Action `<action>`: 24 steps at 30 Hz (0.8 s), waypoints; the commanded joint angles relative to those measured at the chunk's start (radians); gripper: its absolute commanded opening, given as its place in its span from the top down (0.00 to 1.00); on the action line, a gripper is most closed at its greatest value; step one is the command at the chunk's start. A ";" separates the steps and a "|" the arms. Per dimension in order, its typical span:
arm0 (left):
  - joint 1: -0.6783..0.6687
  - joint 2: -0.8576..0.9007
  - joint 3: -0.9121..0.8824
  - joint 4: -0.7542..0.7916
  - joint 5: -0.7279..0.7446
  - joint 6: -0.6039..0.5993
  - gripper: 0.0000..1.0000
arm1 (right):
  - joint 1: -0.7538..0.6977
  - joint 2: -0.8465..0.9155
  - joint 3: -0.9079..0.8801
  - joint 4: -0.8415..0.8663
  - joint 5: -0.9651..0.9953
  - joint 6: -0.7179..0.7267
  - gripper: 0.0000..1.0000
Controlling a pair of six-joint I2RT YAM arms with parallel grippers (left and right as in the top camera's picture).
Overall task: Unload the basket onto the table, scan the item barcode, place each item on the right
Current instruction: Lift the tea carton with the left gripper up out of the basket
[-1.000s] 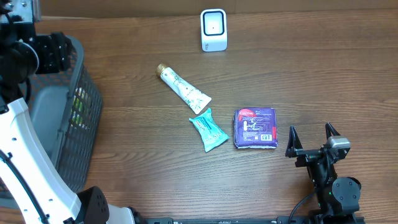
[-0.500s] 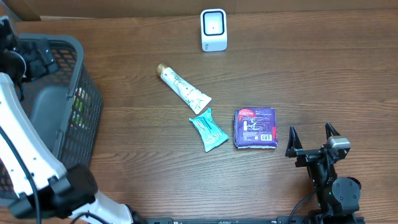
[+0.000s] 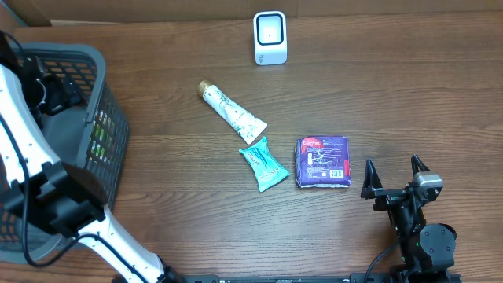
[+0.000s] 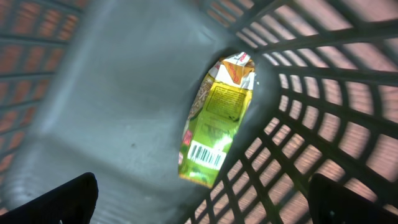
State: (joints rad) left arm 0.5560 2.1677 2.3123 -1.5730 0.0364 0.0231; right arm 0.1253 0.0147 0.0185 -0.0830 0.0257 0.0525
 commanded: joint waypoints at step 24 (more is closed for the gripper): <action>-0.079 0.134 -0.214 0.132 0.000 0.041 0.00 | 0.005 -0.012 -0.011 0.003 -0.004 0.008 0.00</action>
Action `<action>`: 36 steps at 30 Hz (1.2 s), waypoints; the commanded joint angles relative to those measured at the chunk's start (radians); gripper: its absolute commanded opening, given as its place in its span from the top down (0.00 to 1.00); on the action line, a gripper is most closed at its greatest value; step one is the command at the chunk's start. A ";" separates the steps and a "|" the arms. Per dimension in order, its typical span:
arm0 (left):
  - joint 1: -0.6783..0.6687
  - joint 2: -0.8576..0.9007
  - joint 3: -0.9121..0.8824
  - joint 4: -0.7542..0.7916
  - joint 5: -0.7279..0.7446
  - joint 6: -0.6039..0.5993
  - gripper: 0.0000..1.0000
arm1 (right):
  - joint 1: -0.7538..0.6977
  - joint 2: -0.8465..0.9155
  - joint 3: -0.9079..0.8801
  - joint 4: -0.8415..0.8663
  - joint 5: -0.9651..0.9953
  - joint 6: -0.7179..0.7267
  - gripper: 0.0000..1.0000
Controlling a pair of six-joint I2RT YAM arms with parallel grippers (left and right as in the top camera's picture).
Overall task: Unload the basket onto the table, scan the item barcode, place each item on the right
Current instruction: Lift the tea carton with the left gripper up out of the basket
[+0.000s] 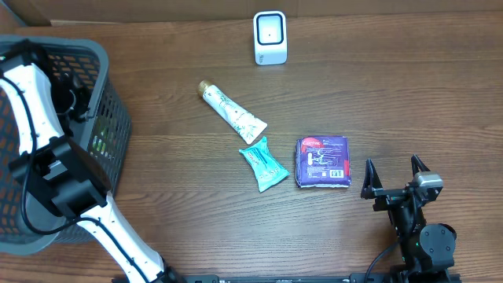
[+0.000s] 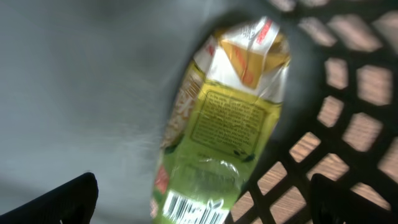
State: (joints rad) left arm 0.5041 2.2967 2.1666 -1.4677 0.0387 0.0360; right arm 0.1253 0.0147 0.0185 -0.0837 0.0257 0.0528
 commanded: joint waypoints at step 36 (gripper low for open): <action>-0.025 -0.013 -0.243 0.140 -0.091 0.007 0.89 | 0.005 -0.012 -0.011 0.003 -0.004 0.007 0.00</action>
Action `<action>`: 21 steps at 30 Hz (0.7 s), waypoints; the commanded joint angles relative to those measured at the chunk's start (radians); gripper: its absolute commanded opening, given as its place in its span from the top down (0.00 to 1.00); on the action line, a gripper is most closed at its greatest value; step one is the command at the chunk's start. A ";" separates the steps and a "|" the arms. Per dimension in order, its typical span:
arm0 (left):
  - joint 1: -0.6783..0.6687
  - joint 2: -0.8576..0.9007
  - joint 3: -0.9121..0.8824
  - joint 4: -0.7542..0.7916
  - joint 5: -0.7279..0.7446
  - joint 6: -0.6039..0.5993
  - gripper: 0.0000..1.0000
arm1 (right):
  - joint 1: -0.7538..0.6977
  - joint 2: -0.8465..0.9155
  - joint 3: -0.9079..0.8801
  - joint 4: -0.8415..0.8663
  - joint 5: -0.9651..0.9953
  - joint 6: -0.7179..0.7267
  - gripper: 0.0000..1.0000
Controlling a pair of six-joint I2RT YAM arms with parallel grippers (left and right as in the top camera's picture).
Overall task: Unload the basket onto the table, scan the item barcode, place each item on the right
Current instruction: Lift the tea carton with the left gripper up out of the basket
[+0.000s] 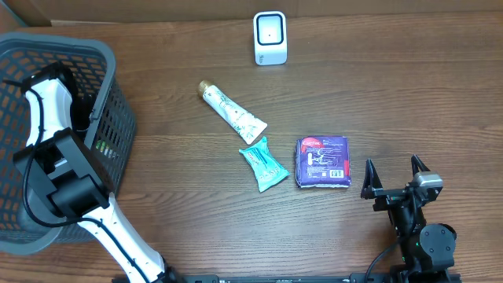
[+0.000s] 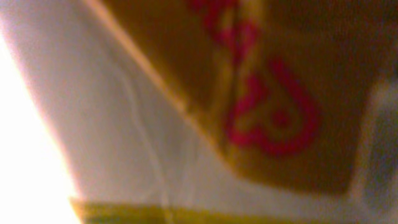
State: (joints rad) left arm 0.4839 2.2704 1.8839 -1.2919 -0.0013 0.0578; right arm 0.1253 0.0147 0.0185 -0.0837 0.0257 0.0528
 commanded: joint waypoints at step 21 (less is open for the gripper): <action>-0.008 -0.316 0.628 -0.373 0.047 -0.099 0.91 | 0.005 -0.012 -0.011 0.003 -0.004 0.007 0.00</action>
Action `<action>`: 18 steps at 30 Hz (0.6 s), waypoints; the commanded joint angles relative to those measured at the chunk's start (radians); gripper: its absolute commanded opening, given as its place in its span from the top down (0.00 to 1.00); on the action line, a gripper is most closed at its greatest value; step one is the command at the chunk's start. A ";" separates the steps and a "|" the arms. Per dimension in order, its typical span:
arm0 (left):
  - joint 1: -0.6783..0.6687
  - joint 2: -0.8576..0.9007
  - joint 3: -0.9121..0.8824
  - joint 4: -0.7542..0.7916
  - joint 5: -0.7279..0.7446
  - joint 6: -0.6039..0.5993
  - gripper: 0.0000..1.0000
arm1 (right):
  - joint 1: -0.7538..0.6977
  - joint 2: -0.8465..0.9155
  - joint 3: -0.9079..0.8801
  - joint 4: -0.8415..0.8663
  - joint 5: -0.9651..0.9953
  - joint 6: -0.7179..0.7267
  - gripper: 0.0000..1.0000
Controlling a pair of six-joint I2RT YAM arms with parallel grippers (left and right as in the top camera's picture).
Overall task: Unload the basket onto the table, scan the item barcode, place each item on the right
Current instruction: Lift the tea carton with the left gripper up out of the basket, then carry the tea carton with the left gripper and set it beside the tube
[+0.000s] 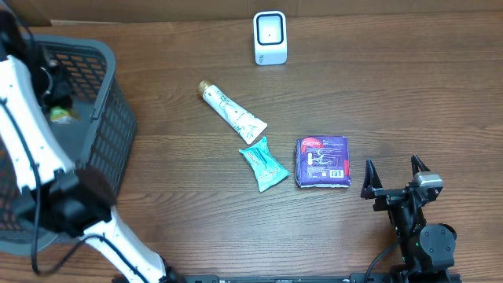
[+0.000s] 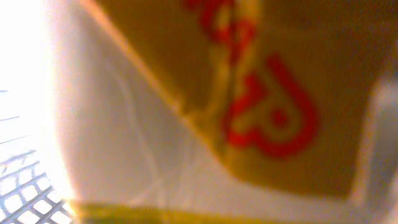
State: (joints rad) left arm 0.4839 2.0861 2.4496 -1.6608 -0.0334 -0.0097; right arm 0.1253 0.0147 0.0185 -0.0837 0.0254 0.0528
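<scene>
A yellow-green snack packet (image 2: 261,74) with red lettering fills the left wrist view, pressed so close that my fingers are hidden behind it. Overhead, a small yellow-green bit of that packet (image 1: 62,115) shows at my left gripper (image 1: 55,101), which is up over the grey basket (image 1: 111,145) and shut on the packet. The white barcode scanner (image 1: 269,37) stands at the table's far edge, middle. My right gripper (image 1: 394,179) rests open near the front right, nothing between its fingers.
A cream tube (image 1: 232,112), a teal sachet (image 1: 264,164) and a purple packet (image 1: 322,161) lie mid-table between basket and right arm. The basket mesh (image 2: 22,196) shows small and far off at the lower left of the wrist view.
My left arm has shifted toward the basket's left side and sits higher, the packet still against the camera. Basket mesh now shows small behind the packet. The right arm has not moved.
My left gripper was open over the packet lying in the basket's corner, barcode up. Then it was closer above the packet. Then the packet filled the wrist view, and now it stays there while the basket floor has fallen away behind it.
</scene>
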 commanded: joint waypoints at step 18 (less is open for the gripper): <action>-0.212 -0.428 0.059 0.012 0.766 -0.032 0.83 | 0.005 -0.012 -0.011 0.003 -0.004 0.008 0.00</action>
State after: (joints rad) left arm 0.3527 1.6558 2.4943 -1.6608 0.5938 -0.0284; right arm 0.1253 0.0147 0.0185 -0.0834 0.0254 0.0525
